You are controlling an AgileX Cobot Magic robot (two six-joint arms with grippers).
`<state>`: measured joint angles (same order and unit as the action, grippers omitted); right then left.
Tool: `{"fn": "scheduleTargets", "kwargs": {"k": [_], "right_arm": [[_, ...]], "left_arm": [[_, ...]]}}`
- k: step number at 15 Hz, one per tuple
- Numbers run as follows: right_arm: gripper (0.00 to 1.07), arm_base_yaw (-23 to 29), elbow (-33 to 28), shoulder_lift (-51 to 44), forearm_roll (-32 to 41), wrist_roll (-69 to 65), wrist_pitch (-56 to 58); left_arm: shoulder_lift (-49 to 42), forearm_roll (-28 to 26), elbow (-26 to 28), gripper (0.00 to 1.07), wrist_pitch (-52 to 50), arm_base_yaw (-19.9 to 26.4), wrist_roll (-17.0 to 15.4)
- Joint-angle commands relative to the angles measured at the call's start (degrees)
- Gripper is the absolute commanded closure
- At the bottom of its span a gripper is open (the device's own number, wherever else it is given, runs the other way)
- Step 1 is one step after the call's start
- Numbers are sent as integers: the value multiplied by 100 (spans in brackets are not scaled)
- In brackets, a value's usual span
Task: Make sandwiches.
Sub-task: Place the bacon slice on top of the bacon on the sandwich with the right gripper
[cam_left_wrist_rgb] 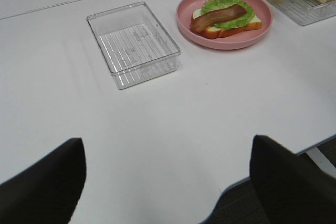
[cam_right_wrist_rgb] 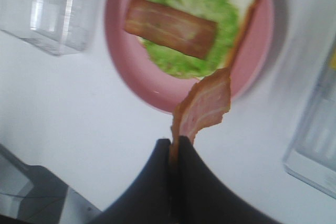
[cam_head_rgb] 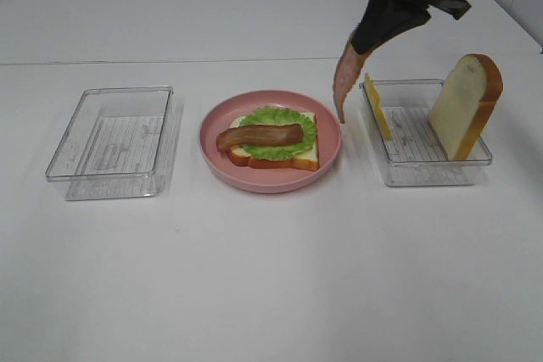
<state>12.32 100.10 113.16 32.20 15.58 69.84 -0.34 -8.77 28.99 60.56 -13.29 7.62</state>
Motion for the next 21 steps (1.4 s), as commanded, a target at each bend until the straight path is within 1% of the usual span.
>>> {"fn": "scheduleTargets", "kwargs": {"k": [1,2,3,5,7,9,10,11,12,13,14,16,21], "right_arm": [[107,74,29,-6,1020,636,-229],[107,166,29,23,1312,779,-447],[107,235,29,57,1455,894,-653],[107,579,29,229,1518,997,-1100],[107,796,29,378,1576,997,-1530],[107,1049,29,590,1805,997,-2074],[107,1089,29,722,2091,997,-2263],[107,1134,29,917,2584,997,-2349],[107,1134,29,968,2659,997,-2401],[107,1134,29,1249,2853,997,-2447],[107,1134,29,1358,2796,997,-2447],[107,1123,29,1536,2447,802,-2475],[107,1117,29,1473,350,-693,-2825]], "left_arm": [[-120,0,-29,26,-52,-6,-34],[-120,0,-29,26,-52,-6,-34],[-120,0,-29,26,-52,-6,-34],[-120,0,-29,26,-52,-6,-29],[-120,0,-29,26,-52,-6,-29],[-120,0,-29,26,-52,-6,-29],[-120,0,-29,26,-52,-6,-29],[-120,0,-29,26,-52,-6,-29],[-120,0,-29,26,-52,-6,-29],[-120,0,-29,26,-52,-6,-29],[-120,0,-29,26,-52,-6,-29],[-120,0,-29,26,-52,-6,-29],[-120,0,-29,26,-52,-6,-29]]}}
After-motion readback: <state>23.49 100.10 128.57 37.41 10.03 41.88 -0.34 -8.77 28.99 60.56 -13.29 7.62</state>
